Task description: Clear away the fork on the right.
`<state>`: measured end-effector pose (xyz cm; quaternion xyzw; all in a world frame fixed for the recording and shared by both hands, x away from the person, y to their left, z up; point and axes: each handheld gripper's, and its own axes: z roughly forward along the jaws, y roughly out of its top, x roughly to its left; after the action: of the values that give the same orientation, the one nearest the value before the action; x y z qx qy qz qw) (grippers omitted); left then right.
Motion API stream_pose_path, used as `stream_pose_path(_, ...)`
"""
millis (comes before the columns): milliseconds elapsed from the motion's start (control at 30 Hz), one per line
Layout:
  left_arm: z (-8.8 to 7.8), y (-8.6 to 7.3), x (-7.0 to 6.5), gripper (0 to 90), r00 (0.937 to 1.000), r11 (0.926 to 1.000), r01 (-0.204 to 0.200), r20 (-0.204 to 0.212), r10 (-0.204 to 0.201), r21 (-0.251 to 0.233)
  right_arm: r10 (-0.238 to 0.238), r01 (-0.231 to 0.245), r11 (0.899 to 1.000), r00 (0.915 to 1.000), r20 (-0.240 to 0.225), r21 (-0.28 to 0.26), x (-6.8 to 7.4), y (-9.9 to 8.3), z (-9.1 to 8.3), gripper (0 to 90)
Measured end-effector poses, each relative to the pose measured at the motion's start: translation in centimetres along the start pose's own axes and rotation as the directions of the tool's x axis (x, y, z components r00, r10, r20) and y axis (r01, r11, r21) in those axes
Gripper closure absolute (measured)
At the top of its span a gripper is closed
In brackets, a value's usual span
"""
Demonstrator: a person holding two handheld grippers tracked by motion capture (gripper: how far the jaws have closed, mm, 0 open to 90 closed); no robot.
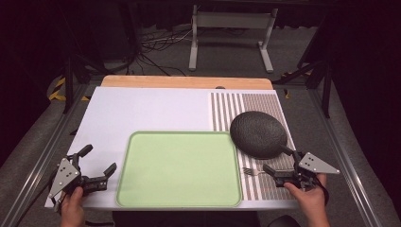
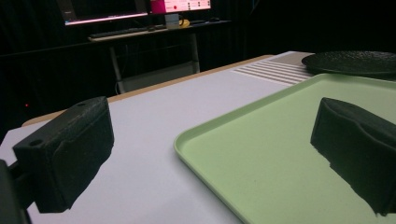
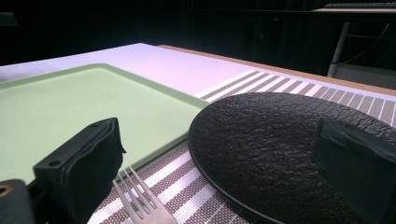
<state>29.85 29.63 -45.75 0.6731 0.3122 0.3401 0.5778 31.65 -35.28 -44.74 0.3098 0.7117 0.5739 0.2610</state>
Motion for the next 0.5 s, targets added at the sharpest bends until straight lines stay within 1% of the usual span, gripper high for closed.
stream_pose_path(200,-0.08,-0.01,0.01,0.1,0.9999,1.0,0.009,-0.005,-0.009,-0.002,0.007,-0.007,1.0,1.0,0.005,-0.003,-0.03,0.0,0.05,2.2)
stream_pose_path(500,-0.06,-0.01,-0.04,0.0,1.0,1.0,0.002,-0.002,-0.002,0.005,0.007,-0.007,1.0,1.0,-0.003,-0.001,0.03,0.04,0.03,2.1)
